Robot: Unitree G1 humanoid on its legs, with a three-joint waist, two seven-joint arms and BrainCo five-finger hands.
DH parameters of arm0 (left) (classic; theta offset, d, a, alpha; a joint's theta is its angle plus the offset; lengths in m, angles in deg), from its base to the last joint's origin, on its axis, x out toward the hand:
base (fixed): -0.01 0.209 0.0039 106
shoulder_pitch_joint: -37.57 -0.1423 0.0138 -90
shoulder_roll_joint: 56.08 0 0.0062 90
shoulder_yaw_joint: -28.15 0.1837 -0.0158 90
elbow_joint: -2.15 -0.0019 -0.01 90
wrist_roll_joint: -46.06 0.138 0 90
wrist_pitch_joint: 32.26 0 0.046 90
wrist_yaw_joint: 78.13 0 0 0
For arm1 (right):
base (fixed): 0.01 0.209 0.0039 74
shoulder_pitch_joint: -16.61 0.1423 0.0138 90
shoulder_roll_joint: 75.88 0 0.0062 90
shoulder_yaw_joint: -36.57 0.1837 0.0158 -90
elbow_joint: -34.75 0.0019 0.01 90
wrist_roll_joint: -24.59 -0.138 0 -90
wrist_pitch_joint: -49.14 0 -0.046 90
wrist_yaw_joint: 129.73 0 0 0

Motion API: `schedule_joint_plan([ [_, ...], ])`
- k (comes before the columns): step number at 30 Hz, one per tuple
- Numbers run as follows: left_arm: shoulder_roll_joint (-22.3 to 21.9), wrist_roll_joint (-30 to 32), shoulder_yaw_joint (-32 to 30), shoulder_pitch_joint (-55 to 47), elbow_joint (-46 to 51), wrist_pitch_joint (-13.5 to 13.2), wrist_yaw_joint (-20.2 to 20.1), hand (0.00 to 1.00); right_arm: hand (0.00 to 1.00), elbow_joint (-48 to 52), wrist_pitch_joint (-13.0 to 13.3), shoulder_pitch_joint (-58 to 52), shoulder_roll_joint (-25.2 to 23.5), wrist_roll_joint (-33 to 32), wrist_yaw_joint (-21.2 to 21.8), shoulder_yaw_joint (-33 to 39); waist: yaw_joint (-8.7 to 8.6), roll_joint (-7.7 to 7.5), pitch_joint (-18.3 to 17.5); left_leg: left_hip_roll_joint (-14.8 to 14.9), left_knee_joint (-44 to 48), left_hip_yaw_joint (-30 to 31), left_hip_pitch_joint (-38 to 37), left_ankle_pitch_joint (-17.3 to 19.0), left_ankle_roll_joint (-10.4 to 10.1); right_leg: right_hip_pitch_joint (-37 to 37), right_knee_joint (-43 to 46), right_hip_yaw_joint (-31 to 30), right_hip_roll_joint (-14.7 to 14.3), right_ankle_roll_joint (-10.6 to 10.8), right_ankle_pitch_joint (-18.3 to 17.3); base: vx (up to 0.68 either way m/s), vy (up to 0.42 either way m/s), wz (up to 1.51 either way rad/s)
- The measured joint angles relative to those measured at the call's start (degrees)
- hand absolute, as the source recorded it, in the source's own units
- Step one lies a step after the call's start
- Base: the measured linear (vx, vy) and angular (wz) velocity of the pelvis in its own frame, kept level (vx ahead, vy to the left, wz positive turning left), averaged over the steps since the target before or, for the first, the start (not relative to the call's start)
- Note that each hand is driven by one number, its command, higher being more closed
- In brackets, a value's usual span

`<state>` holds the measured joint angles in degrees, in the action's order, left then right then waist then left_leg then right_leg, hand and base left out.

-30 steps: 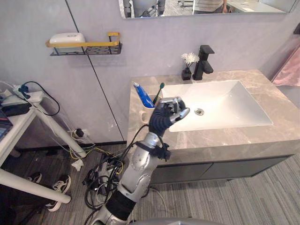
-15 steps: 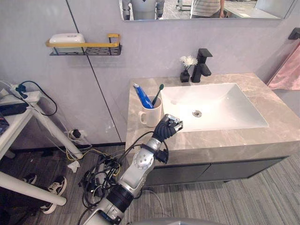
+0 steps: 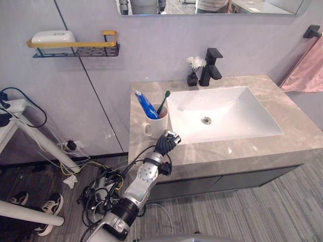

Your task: Organize washtable

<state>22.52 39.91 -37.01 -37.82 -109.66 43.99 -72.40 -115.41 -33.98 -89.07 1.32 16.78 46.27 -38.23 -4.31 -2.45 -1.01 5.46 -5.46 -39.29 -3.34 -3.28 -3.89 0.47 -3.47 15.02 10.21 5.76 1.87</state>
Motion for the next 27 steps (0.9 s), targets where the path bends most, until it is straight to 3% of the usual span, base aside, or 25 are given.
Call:
schedule_joint_plan([
  [16,-0.26,1.15,-6.12,3.86,-5.39,-0.31,2.43,1.0,0.0,0.22,0.0,0.17,-0.58,0.04,-0.42,1.23,-0.66,-0.06,0.88,-0.01,-0.53,-1.98,-1.22,1.01,-0.96,0.01,-0.15,-1.82,-0.06,-0.27,-0.09,0.0,0.001,-0.06],
  [27,0.71,5.46,-9.09,7.7,-7.53,-0.02,3.59,1.0,0.0,2.17,0.01,-0.04,-0.73,0.15,0.21,1.46,-1.64,0.73,1.84,0.03,-0.24,-2.86,-1.17,1.11,-1.05,-0.38,-0.77,-2.64,-0.31,0.11,0.19,0.02,-0.001,-0.04],
])
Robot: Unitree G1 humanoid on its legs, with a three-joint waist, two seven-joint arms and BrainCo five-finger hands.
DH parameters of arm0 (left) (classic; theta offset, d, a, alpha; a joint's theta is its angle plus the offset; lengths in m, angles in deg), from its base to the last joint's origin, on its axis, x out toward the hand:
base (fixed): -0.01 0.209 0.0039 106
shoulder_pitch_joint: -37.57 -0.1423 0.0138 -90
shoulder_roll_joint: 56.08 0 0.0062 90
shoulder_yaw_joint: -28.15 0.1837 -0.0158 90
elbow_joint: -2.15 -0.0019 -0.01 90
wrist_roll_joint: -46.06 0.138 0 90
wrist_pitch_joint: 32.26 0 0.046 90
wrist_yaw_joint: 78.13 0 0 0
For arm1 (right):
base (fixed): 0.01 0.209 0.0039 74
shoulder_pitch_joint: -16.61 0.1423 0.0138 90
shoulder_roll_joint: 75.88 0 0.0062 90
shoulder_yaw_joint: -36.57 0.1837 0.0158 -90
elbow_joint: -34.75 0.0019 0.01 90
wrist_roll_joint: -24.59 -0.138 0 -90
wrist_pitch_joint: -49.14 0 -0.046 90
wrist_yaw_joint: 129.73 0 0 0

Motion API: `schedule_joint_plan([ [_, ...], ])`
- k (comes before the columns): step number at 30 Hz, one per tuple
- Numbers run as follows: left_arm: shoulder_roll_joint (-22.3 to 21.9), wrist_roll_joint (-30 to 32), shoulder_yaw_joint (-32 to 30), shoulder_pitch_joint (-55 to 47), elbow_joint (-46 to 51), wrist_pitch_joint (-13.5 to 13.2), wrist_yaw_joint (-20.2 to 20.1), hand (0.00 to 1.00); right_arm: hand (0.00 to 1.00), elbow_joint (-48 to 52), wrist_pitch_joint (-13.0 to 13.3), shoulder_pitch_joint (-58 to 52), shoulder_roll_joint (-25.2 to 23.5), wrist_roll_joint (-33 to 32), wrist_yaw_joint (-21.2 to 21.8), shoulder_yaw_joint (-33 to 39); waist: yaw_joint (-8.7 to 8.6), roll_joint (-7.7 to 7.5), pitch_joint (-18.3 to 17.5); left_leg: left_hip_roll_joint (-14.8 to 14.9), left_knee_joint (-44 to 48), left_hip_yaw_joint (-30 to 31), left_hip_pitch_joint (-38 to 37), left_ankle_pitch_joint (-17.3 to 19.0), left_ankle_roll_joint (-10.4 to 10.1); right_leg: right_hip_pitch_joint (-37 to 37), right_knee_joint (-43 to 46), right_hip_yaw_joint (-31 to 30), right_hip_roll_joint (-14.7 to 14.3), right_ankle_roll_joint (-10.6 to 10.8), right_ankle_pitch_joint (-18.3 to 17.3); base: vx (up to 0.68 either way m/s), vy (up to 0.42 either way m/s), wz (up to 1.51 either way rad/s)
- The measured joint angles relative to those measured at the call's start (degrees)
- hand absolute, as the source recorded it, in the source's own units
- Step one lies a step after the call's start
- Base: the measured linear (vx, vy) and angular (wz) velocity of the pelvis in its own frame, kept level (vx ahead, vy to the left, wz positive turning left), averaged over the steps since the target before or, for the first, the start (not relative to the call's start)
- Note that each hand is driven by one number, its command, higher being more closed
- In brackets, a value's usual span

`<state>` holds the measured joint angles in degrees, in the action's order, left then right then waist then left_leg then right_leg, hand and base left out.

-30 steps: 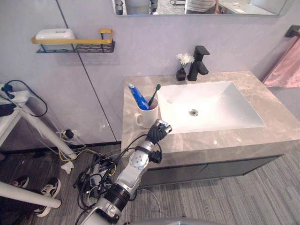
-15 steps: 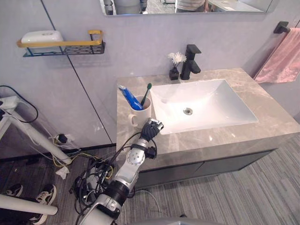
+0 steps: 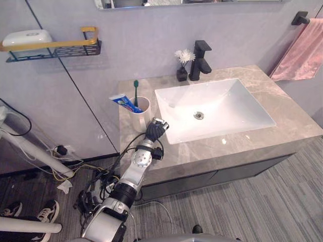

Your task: Organize washtable

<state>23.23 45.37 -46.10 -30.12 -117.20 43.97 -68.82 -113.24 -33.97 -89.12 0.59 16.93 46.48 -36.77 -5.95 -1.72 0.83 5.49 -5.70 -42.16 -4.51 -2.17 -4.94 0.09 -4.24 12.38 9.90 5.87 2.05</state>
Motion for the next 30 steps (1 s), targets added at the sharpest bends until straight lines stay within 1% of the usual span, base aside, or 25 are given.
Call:
schedule_joint_plan([
  [6,0.26,0.04,0.36,0.55,0.19,-0.03,0.13,1.0,0.0,0.05,0.01,0.01,0.07,0.54,0.53,-0.02,-0.09,0.03,0.02,0.0,0.26,-0.01,0.08,0.05,-0.07,0.01,-0.35,-0.06,-0.06,-0.02,0.06,0.01,0.0,-0.01],
  [9,0.94,0.02,2.44,0.54,0.59,-0.05,0.11,1.0,0.0,0.04,0.01,0.0,0.11,0.55,0.57,-0.02,-0.07,0.05,0.03,-0.01,0.26,0.09,0.08,0.05,-0.08,0.03,-0.34,0.03,-0.05,-0.03,0.06,0.0,0.0,0.0],
  [12,1.51,-0.07,4.96,0.28,1.89,0.01,-0.99,1.0,0.0,0.05,0.01,0.01,0.33,0.55,0.61,-0.06,0.05,0.24,0.16,-0.03,0.25,0.31,0.09,0.05,-0.07,0.12,-0.3,0.24,0.01,-0.05,0.05,0.0,0.001,0.03],
  [15,1.41,-0.17,7.39,-0.99,4.35,0.02,-2.08,1.0,0.0,0.01,0.0,-0.01,0.46,0.54,0.59,-0.1,0.17,0.39,0.24,-0.06,0.21,0.88,0.09,0.04,-0.06,0.38,-0.25,0.72,0.09,-0.14,-0.02,-0.01,-0.001,0.07],
  [19,1.21,-1.37,9.79,-5.62,10.99,-0.08,-4.17,1.0,0.0,0.0,0.03,0.0,0.61,0.51,0.55,-0.11,0.25,0.68,0.37,-0.11,-0.26,1.88,0.08,0.03,-0.06,0.9,-0.1,1.62,0.2,-0.51,-0.3,-0.01,-0.004,0.1],
  [25,1.53,-5.77,10.19,-11.17,19.11,-0.52,-7.12,1.0,0.0,-0.11,0.04,-0.03,1.09,0.48,0.54,-0.11,0.96,1.53,0.66,-0.11,-0.27,3.05,0.07,0.0,-0.01,1.13,0.77,2.92,0.29,-0.79,-0.62,0.0,0.001,0.08],
  [28,1.64,-6.79,10.21,-11.98,20.5,-0.6,-8.1,1.0,0.0,-0.17,0.04,-0.05,1.11,0.48,0.54,-0.19,1.93,1.53,0.65,-0.11,-0.28,3.46,0.08,-0.08,0.11,1.28,0.92,3.32,0.35,-0.78,-0.63,-0.01,0.002,0.07],
  [30,1.72,-6.98,9.76,-12.79,20.62,-0.74,-8.18,1.0,0.0,-0.17,0.04,0.0,1.19,0.45,0.55,-0.38,2.02,1.52,0.65,-0.12,-0.29,3.98,0.08,-0.16,0.22,1.61,0.92,3.78,0.39,-0.77,-0.66,-0.02,0.0,0.13],
])
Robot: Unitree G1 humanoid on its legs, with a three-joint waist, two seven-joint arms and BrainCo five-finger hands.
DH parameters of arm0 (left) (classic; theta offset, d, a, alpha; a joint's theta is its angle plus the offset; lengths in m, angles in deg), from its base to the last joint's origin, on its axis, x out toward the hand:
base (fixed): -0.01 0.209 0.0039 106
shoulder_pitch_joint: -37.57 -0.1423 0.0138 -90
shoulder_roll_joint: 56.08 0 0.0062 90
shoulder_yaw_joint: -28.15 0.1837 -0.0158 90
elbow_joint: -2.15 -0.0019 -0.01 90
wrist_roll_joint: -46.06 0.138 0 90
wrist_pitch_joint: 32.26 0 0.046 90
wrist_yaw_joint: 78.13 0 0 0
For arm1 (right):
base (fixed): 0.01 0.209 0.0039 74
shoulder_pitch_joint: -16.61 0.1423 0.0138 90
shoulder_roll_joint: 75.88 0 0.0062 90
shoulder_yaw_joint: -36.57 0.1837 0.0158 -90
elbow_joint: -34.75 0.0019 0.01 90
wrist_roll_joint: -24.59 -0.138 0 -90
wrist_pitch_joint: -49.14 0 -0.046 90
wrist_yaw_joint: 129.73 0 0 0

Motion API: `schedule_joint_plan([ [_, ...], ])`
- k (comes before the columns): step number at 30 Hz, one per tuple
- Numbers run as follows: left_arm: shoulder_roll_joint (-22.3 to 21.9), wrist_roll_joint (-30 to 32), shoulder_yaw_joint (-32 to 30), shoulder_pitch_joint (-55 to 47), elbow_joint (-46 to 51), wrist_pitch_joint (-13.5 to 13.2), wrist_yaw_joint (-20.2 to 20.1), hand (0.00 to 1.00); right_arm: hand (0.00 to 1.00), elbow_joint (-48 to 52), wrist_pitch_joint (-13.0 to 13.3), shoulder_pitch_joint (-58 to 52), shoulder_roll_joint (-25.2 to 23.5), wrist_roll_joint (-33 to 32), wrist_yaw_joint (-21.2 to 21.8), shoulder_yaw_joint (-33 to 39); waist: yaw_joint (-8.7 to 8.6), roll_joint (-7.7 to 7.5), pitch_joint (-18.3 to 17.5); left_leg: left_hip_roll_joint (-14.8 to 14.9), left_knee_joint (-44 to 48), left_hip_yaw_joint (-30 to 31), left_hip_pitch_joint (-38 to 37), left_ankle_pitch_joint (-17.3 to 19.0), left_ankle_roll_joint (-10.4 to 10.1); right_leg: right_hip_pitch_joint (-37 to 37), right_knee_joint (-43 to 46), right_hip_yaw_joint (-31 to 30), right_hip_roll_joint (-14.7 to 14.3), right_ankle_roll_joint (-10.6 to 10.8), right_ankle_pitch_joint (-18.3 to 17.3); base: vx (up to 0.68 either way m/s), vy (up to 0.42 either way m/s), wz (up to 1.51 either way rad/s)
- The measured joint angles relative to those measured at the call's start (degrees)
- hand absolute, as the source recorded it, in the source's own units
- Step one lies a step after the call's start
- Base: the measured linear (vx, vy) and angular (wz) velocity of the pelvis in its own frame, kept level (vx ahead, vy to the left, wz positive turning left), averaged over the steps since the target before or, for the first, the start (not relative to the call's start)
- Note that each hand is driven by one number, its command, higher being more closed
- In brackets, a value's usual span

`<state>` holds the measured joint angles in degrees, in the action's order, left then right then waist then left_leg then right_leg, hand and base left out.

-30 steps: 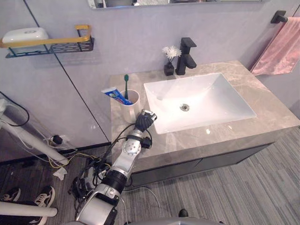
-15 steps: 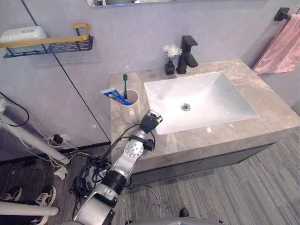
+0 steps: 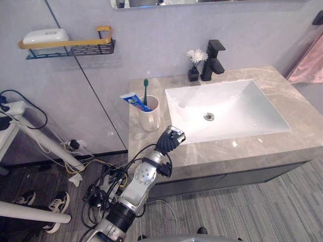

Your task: Organize washtable

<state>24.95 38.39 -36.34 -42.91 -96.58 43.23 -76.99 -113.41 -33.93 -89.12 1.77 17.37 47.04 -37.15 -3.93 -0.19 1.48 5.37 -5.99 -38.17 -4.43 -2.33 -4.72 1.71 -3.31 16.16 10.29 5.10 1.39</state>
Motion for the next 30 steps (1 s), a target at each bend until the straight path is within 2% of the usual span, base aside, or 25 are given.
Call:
schedule_joint_plan([
  [4,0.07,0.01,-0.88,-3.38,0.02,-0.27,-0.08,1.0,0.0,-0.08,0.01,0.01,0.09,-0.08,0.01,-0.31,0.09,-0.04,-0.01,0.0,-0.01,0.8,0.01,-0.11,0.15,0.36,0.05,0.55,0.01,0.04,-0.13,-0.01,-0.003,0.07],
  [8,0.16,0.01,-1.62,-5.5,0.01,-0.27,-0.01,1.0,0.0,-0.49,0.0,-0.02,0.3,-0.08,0.0,-0.88,1.07,-0.21,-0.01,0.01,-0.01,0.92,0.01,-0.17,0.24,0.32,0.29,0.6,0.04,0.19,-0.23,0.0,0.0,0.0],
  [13,0.13,0.06,-5.47,-7.74,-0.01,-0.73,0.12,1.0,0.0,-0.6,0.01,0.07,0.23,-0.08,0.0,-1.51,1.31,-0.84,-0.29,0.01,-0.01,0.99,0.04,-0.23,0.29,0.33,0.31,0.67,0.04,0.26,-0.26,0.0,0.0,0.0],
  [19,0.06,0.11,-7.86,-7.62,-1.53,-0.92,0.66,1.0,0.0,-0.61,0.01,0.18,0.13,-0.11,-0.03,-2.25,1.31,-1.63,-0.85,0.01,-0.01,0.96,-0.02,-0.26,0.31,0.37,0.32,0.64,0.04,0.26,-0.27,0.0,0.0,0.0],
  [24,-0.13,0.17,-8.14,-5.37,-5.0,-1.63,1.41,1.0,0.0,-0.67,0.0,0.17,0.14,-0.1,-0.08,-2.17,1.28,-1.58,-1.03,0.01,-0.02,0.94,-0.04,-0.37,0.44,0.39,0.32,0.64,0.04,0.36,-0.2,0.0,0.0,0.0],
  [30,-0.35,0.19,-9.47,-0.73,-9.52,-0.86,3.16,1.0,0.0,-0.66,-0.03,0.2,0.1,-0.06,-0.11,-2.13,0.91,-1.62,-1.25,0.01,-0.02,0.79,-0.12,-0.38,0.45,0.36,0.31,0.49,0.04,0.39,-0.15,0.0,0.0,0.0],
])
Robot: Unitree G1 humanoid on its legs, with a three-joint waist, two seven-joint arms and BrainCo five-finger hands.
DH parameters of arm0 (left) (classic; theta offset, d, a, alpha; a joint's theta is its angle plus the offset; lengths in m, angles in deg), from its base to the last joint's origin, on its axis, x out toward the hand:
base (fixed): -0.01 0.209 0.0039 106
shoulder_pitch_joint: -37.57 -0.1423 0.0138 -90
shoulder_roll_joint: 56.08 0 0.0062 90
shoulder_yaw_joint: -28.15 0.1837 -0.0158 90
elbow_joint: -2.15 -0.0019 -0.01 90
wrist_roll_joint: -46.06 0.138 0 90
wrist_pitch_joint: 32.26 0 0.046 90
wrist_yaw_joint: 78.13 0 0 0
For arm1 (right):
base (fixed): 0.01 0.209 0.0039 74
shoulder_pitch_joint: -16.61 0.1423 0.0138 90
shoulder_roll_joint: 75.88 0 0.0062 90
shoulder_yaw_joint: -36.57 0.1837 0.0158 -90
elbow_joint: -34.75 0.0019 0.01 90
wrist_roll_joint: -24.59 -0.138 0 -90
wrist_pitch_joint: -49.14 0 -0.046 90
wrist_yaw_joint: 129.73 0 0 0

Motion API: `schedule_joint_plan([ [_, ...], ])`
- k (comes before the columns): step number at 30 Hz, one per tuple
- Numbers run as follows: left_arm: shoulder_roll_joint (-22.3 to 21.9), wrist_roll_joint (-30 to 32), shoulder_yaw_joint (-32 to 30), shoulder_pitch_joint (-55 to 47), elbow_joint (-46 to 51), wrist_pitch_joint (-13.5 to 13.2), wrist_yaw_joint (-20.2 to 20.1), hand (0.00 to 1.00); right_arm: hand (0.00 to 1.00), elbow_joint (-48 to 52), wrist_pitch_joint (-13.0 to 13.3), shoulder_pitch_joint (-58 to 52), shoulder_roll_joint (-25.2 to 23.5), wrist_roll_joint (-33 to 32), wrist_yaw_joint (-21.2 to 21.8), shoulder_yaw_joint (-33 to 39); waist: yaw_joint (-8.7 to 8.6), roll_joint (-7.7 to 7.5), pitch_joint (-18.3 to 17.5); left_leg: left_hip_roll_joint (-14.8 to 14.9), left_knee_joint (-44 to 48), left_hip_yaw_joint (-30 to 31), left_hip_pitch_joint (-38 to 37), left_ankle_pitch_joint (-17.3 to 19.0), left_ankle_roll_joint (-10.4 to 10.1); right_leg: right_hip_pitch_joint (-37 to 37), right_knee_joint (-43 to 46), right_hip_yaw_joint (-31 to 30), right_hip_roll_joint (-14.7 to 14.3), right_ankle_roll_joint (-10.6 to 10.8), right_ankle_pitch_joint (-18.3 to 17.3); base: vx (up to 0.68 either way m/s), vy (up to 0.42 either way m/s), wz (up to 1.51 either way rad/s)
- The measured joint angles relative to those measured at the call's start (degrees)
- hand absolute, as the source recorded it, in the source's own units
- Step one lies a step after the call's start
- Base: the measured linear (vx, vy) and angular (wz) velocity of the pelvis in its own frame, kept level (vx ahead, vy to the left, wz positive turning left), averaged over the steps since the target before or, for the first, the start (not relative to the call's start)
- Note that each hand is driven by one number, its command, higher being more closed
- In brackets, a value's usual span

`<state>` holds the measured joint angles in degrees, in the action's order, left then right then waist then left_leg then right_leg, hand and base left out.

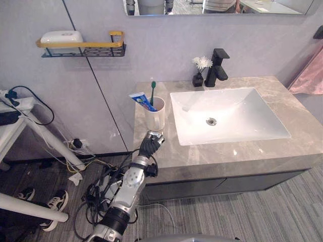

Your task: Organize washtable

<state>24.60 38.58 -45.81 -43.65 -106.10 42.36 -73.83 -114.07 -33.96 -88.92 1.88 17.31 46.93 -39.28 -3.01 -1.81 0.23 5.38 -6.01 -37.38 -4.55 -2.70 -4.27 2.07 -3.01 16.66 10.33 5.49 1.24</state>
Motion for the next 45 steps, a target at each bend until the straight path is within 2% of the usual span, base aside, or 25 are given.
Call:
schedule_joint_plan([
  [8,-0.12,1.28,0.75,4.47,-4.61,0.1,1.16,1.0,0.0,0.03,-0.02,0.15,-0.25,0.08,-0.03,0.27,-0.5,-0.37,-0.34,0.0,0.01,-0.25,0.0,0.02,-0.02,-0.01,-0.22,-0.19,-0.06,0.05,0.07,0.0,0.0,0.0],
  [11,-0.22,1.29,0.91,6.77,-7.22,0.47,1.95,1.0,0.0,0.03,-0.03,0.18,-0.43,0.09,-0.04,0.27,-1.23,-0.6,-0.82,0.0,0.01,-0.59,-0.07,0.03,-0.03,-0.02,-0.4,-0.41,-0.08,0.07,0.19,0.0,0.001,-0.04],
  [16,-1.33,1.24,0.9,9.58,-9.49,1.53,3.69,1.0,0.0,0.02,-0.08,0.15,-0.75,0.11,-0.3,1.61,-1.27,-0.59,-0.82,0.0,0.01,-1.09,-0.17,0.05,-0.04,-0.17,-0.51,-0.8,-0.1,0.04,0.39,-0.01,0.002,-0.05],
  [26,-1.89,1.18,0.6,15.69,-16.26,1.96,5.77,1.0,0.0,0.07,-0.15,0.15,-1.01,0.12,-0.44,2.21,-1.51,-0.57,-0.83,0.01,0.02,-3.11,-0.34,0.18,-0.17,-1.34,-0.54,-2.9,-0.23,-0.01,1.01,-0.01,0.005,-0.11],
  [30,-1.99,1.15,-0.14,17.86,-18.21,2.8,6.62,1.0,0.0,0.16,-0.16,0.18,-1.27,0.13,-0.45,2.37,-2.77,-0.56,-0.82,0.0,0.02,-4.0,-0.34,0.26,-0.27,-1.92,-0.53,-3.72,-0.28,-0.05,1.21,0.0,0.004,-0.11],
  [42,-2.11,1.04,-0.93,23.19,-22.41,4.43,8.25,1.0,0.0,0.26,-0.96,0.14,-1.65,0.12,-0.39,4.22,-3.36,-0.18,-0.62,0.03,0.54,-6.41,-0.37,0.55,-0.65,-3.48,-0.66,-6.37,-0.63,-0.25,1.76,0.01,0.004,-0.11],
  [45,-2.11,1.01,-2.52,24.38,-22.52,4.94,8.65,1.0,0.0,0.33,-0.97,0.14,-1.64,0.12,-0.39,4.75,-4.24,0.35,-0.26,0.03,0.55,-6.59,-0.37,0.54,-0.65,-3.63,-0.66,-6.59,-0.66,-0.32,1.83,0.0,0.001,-0.05],
])
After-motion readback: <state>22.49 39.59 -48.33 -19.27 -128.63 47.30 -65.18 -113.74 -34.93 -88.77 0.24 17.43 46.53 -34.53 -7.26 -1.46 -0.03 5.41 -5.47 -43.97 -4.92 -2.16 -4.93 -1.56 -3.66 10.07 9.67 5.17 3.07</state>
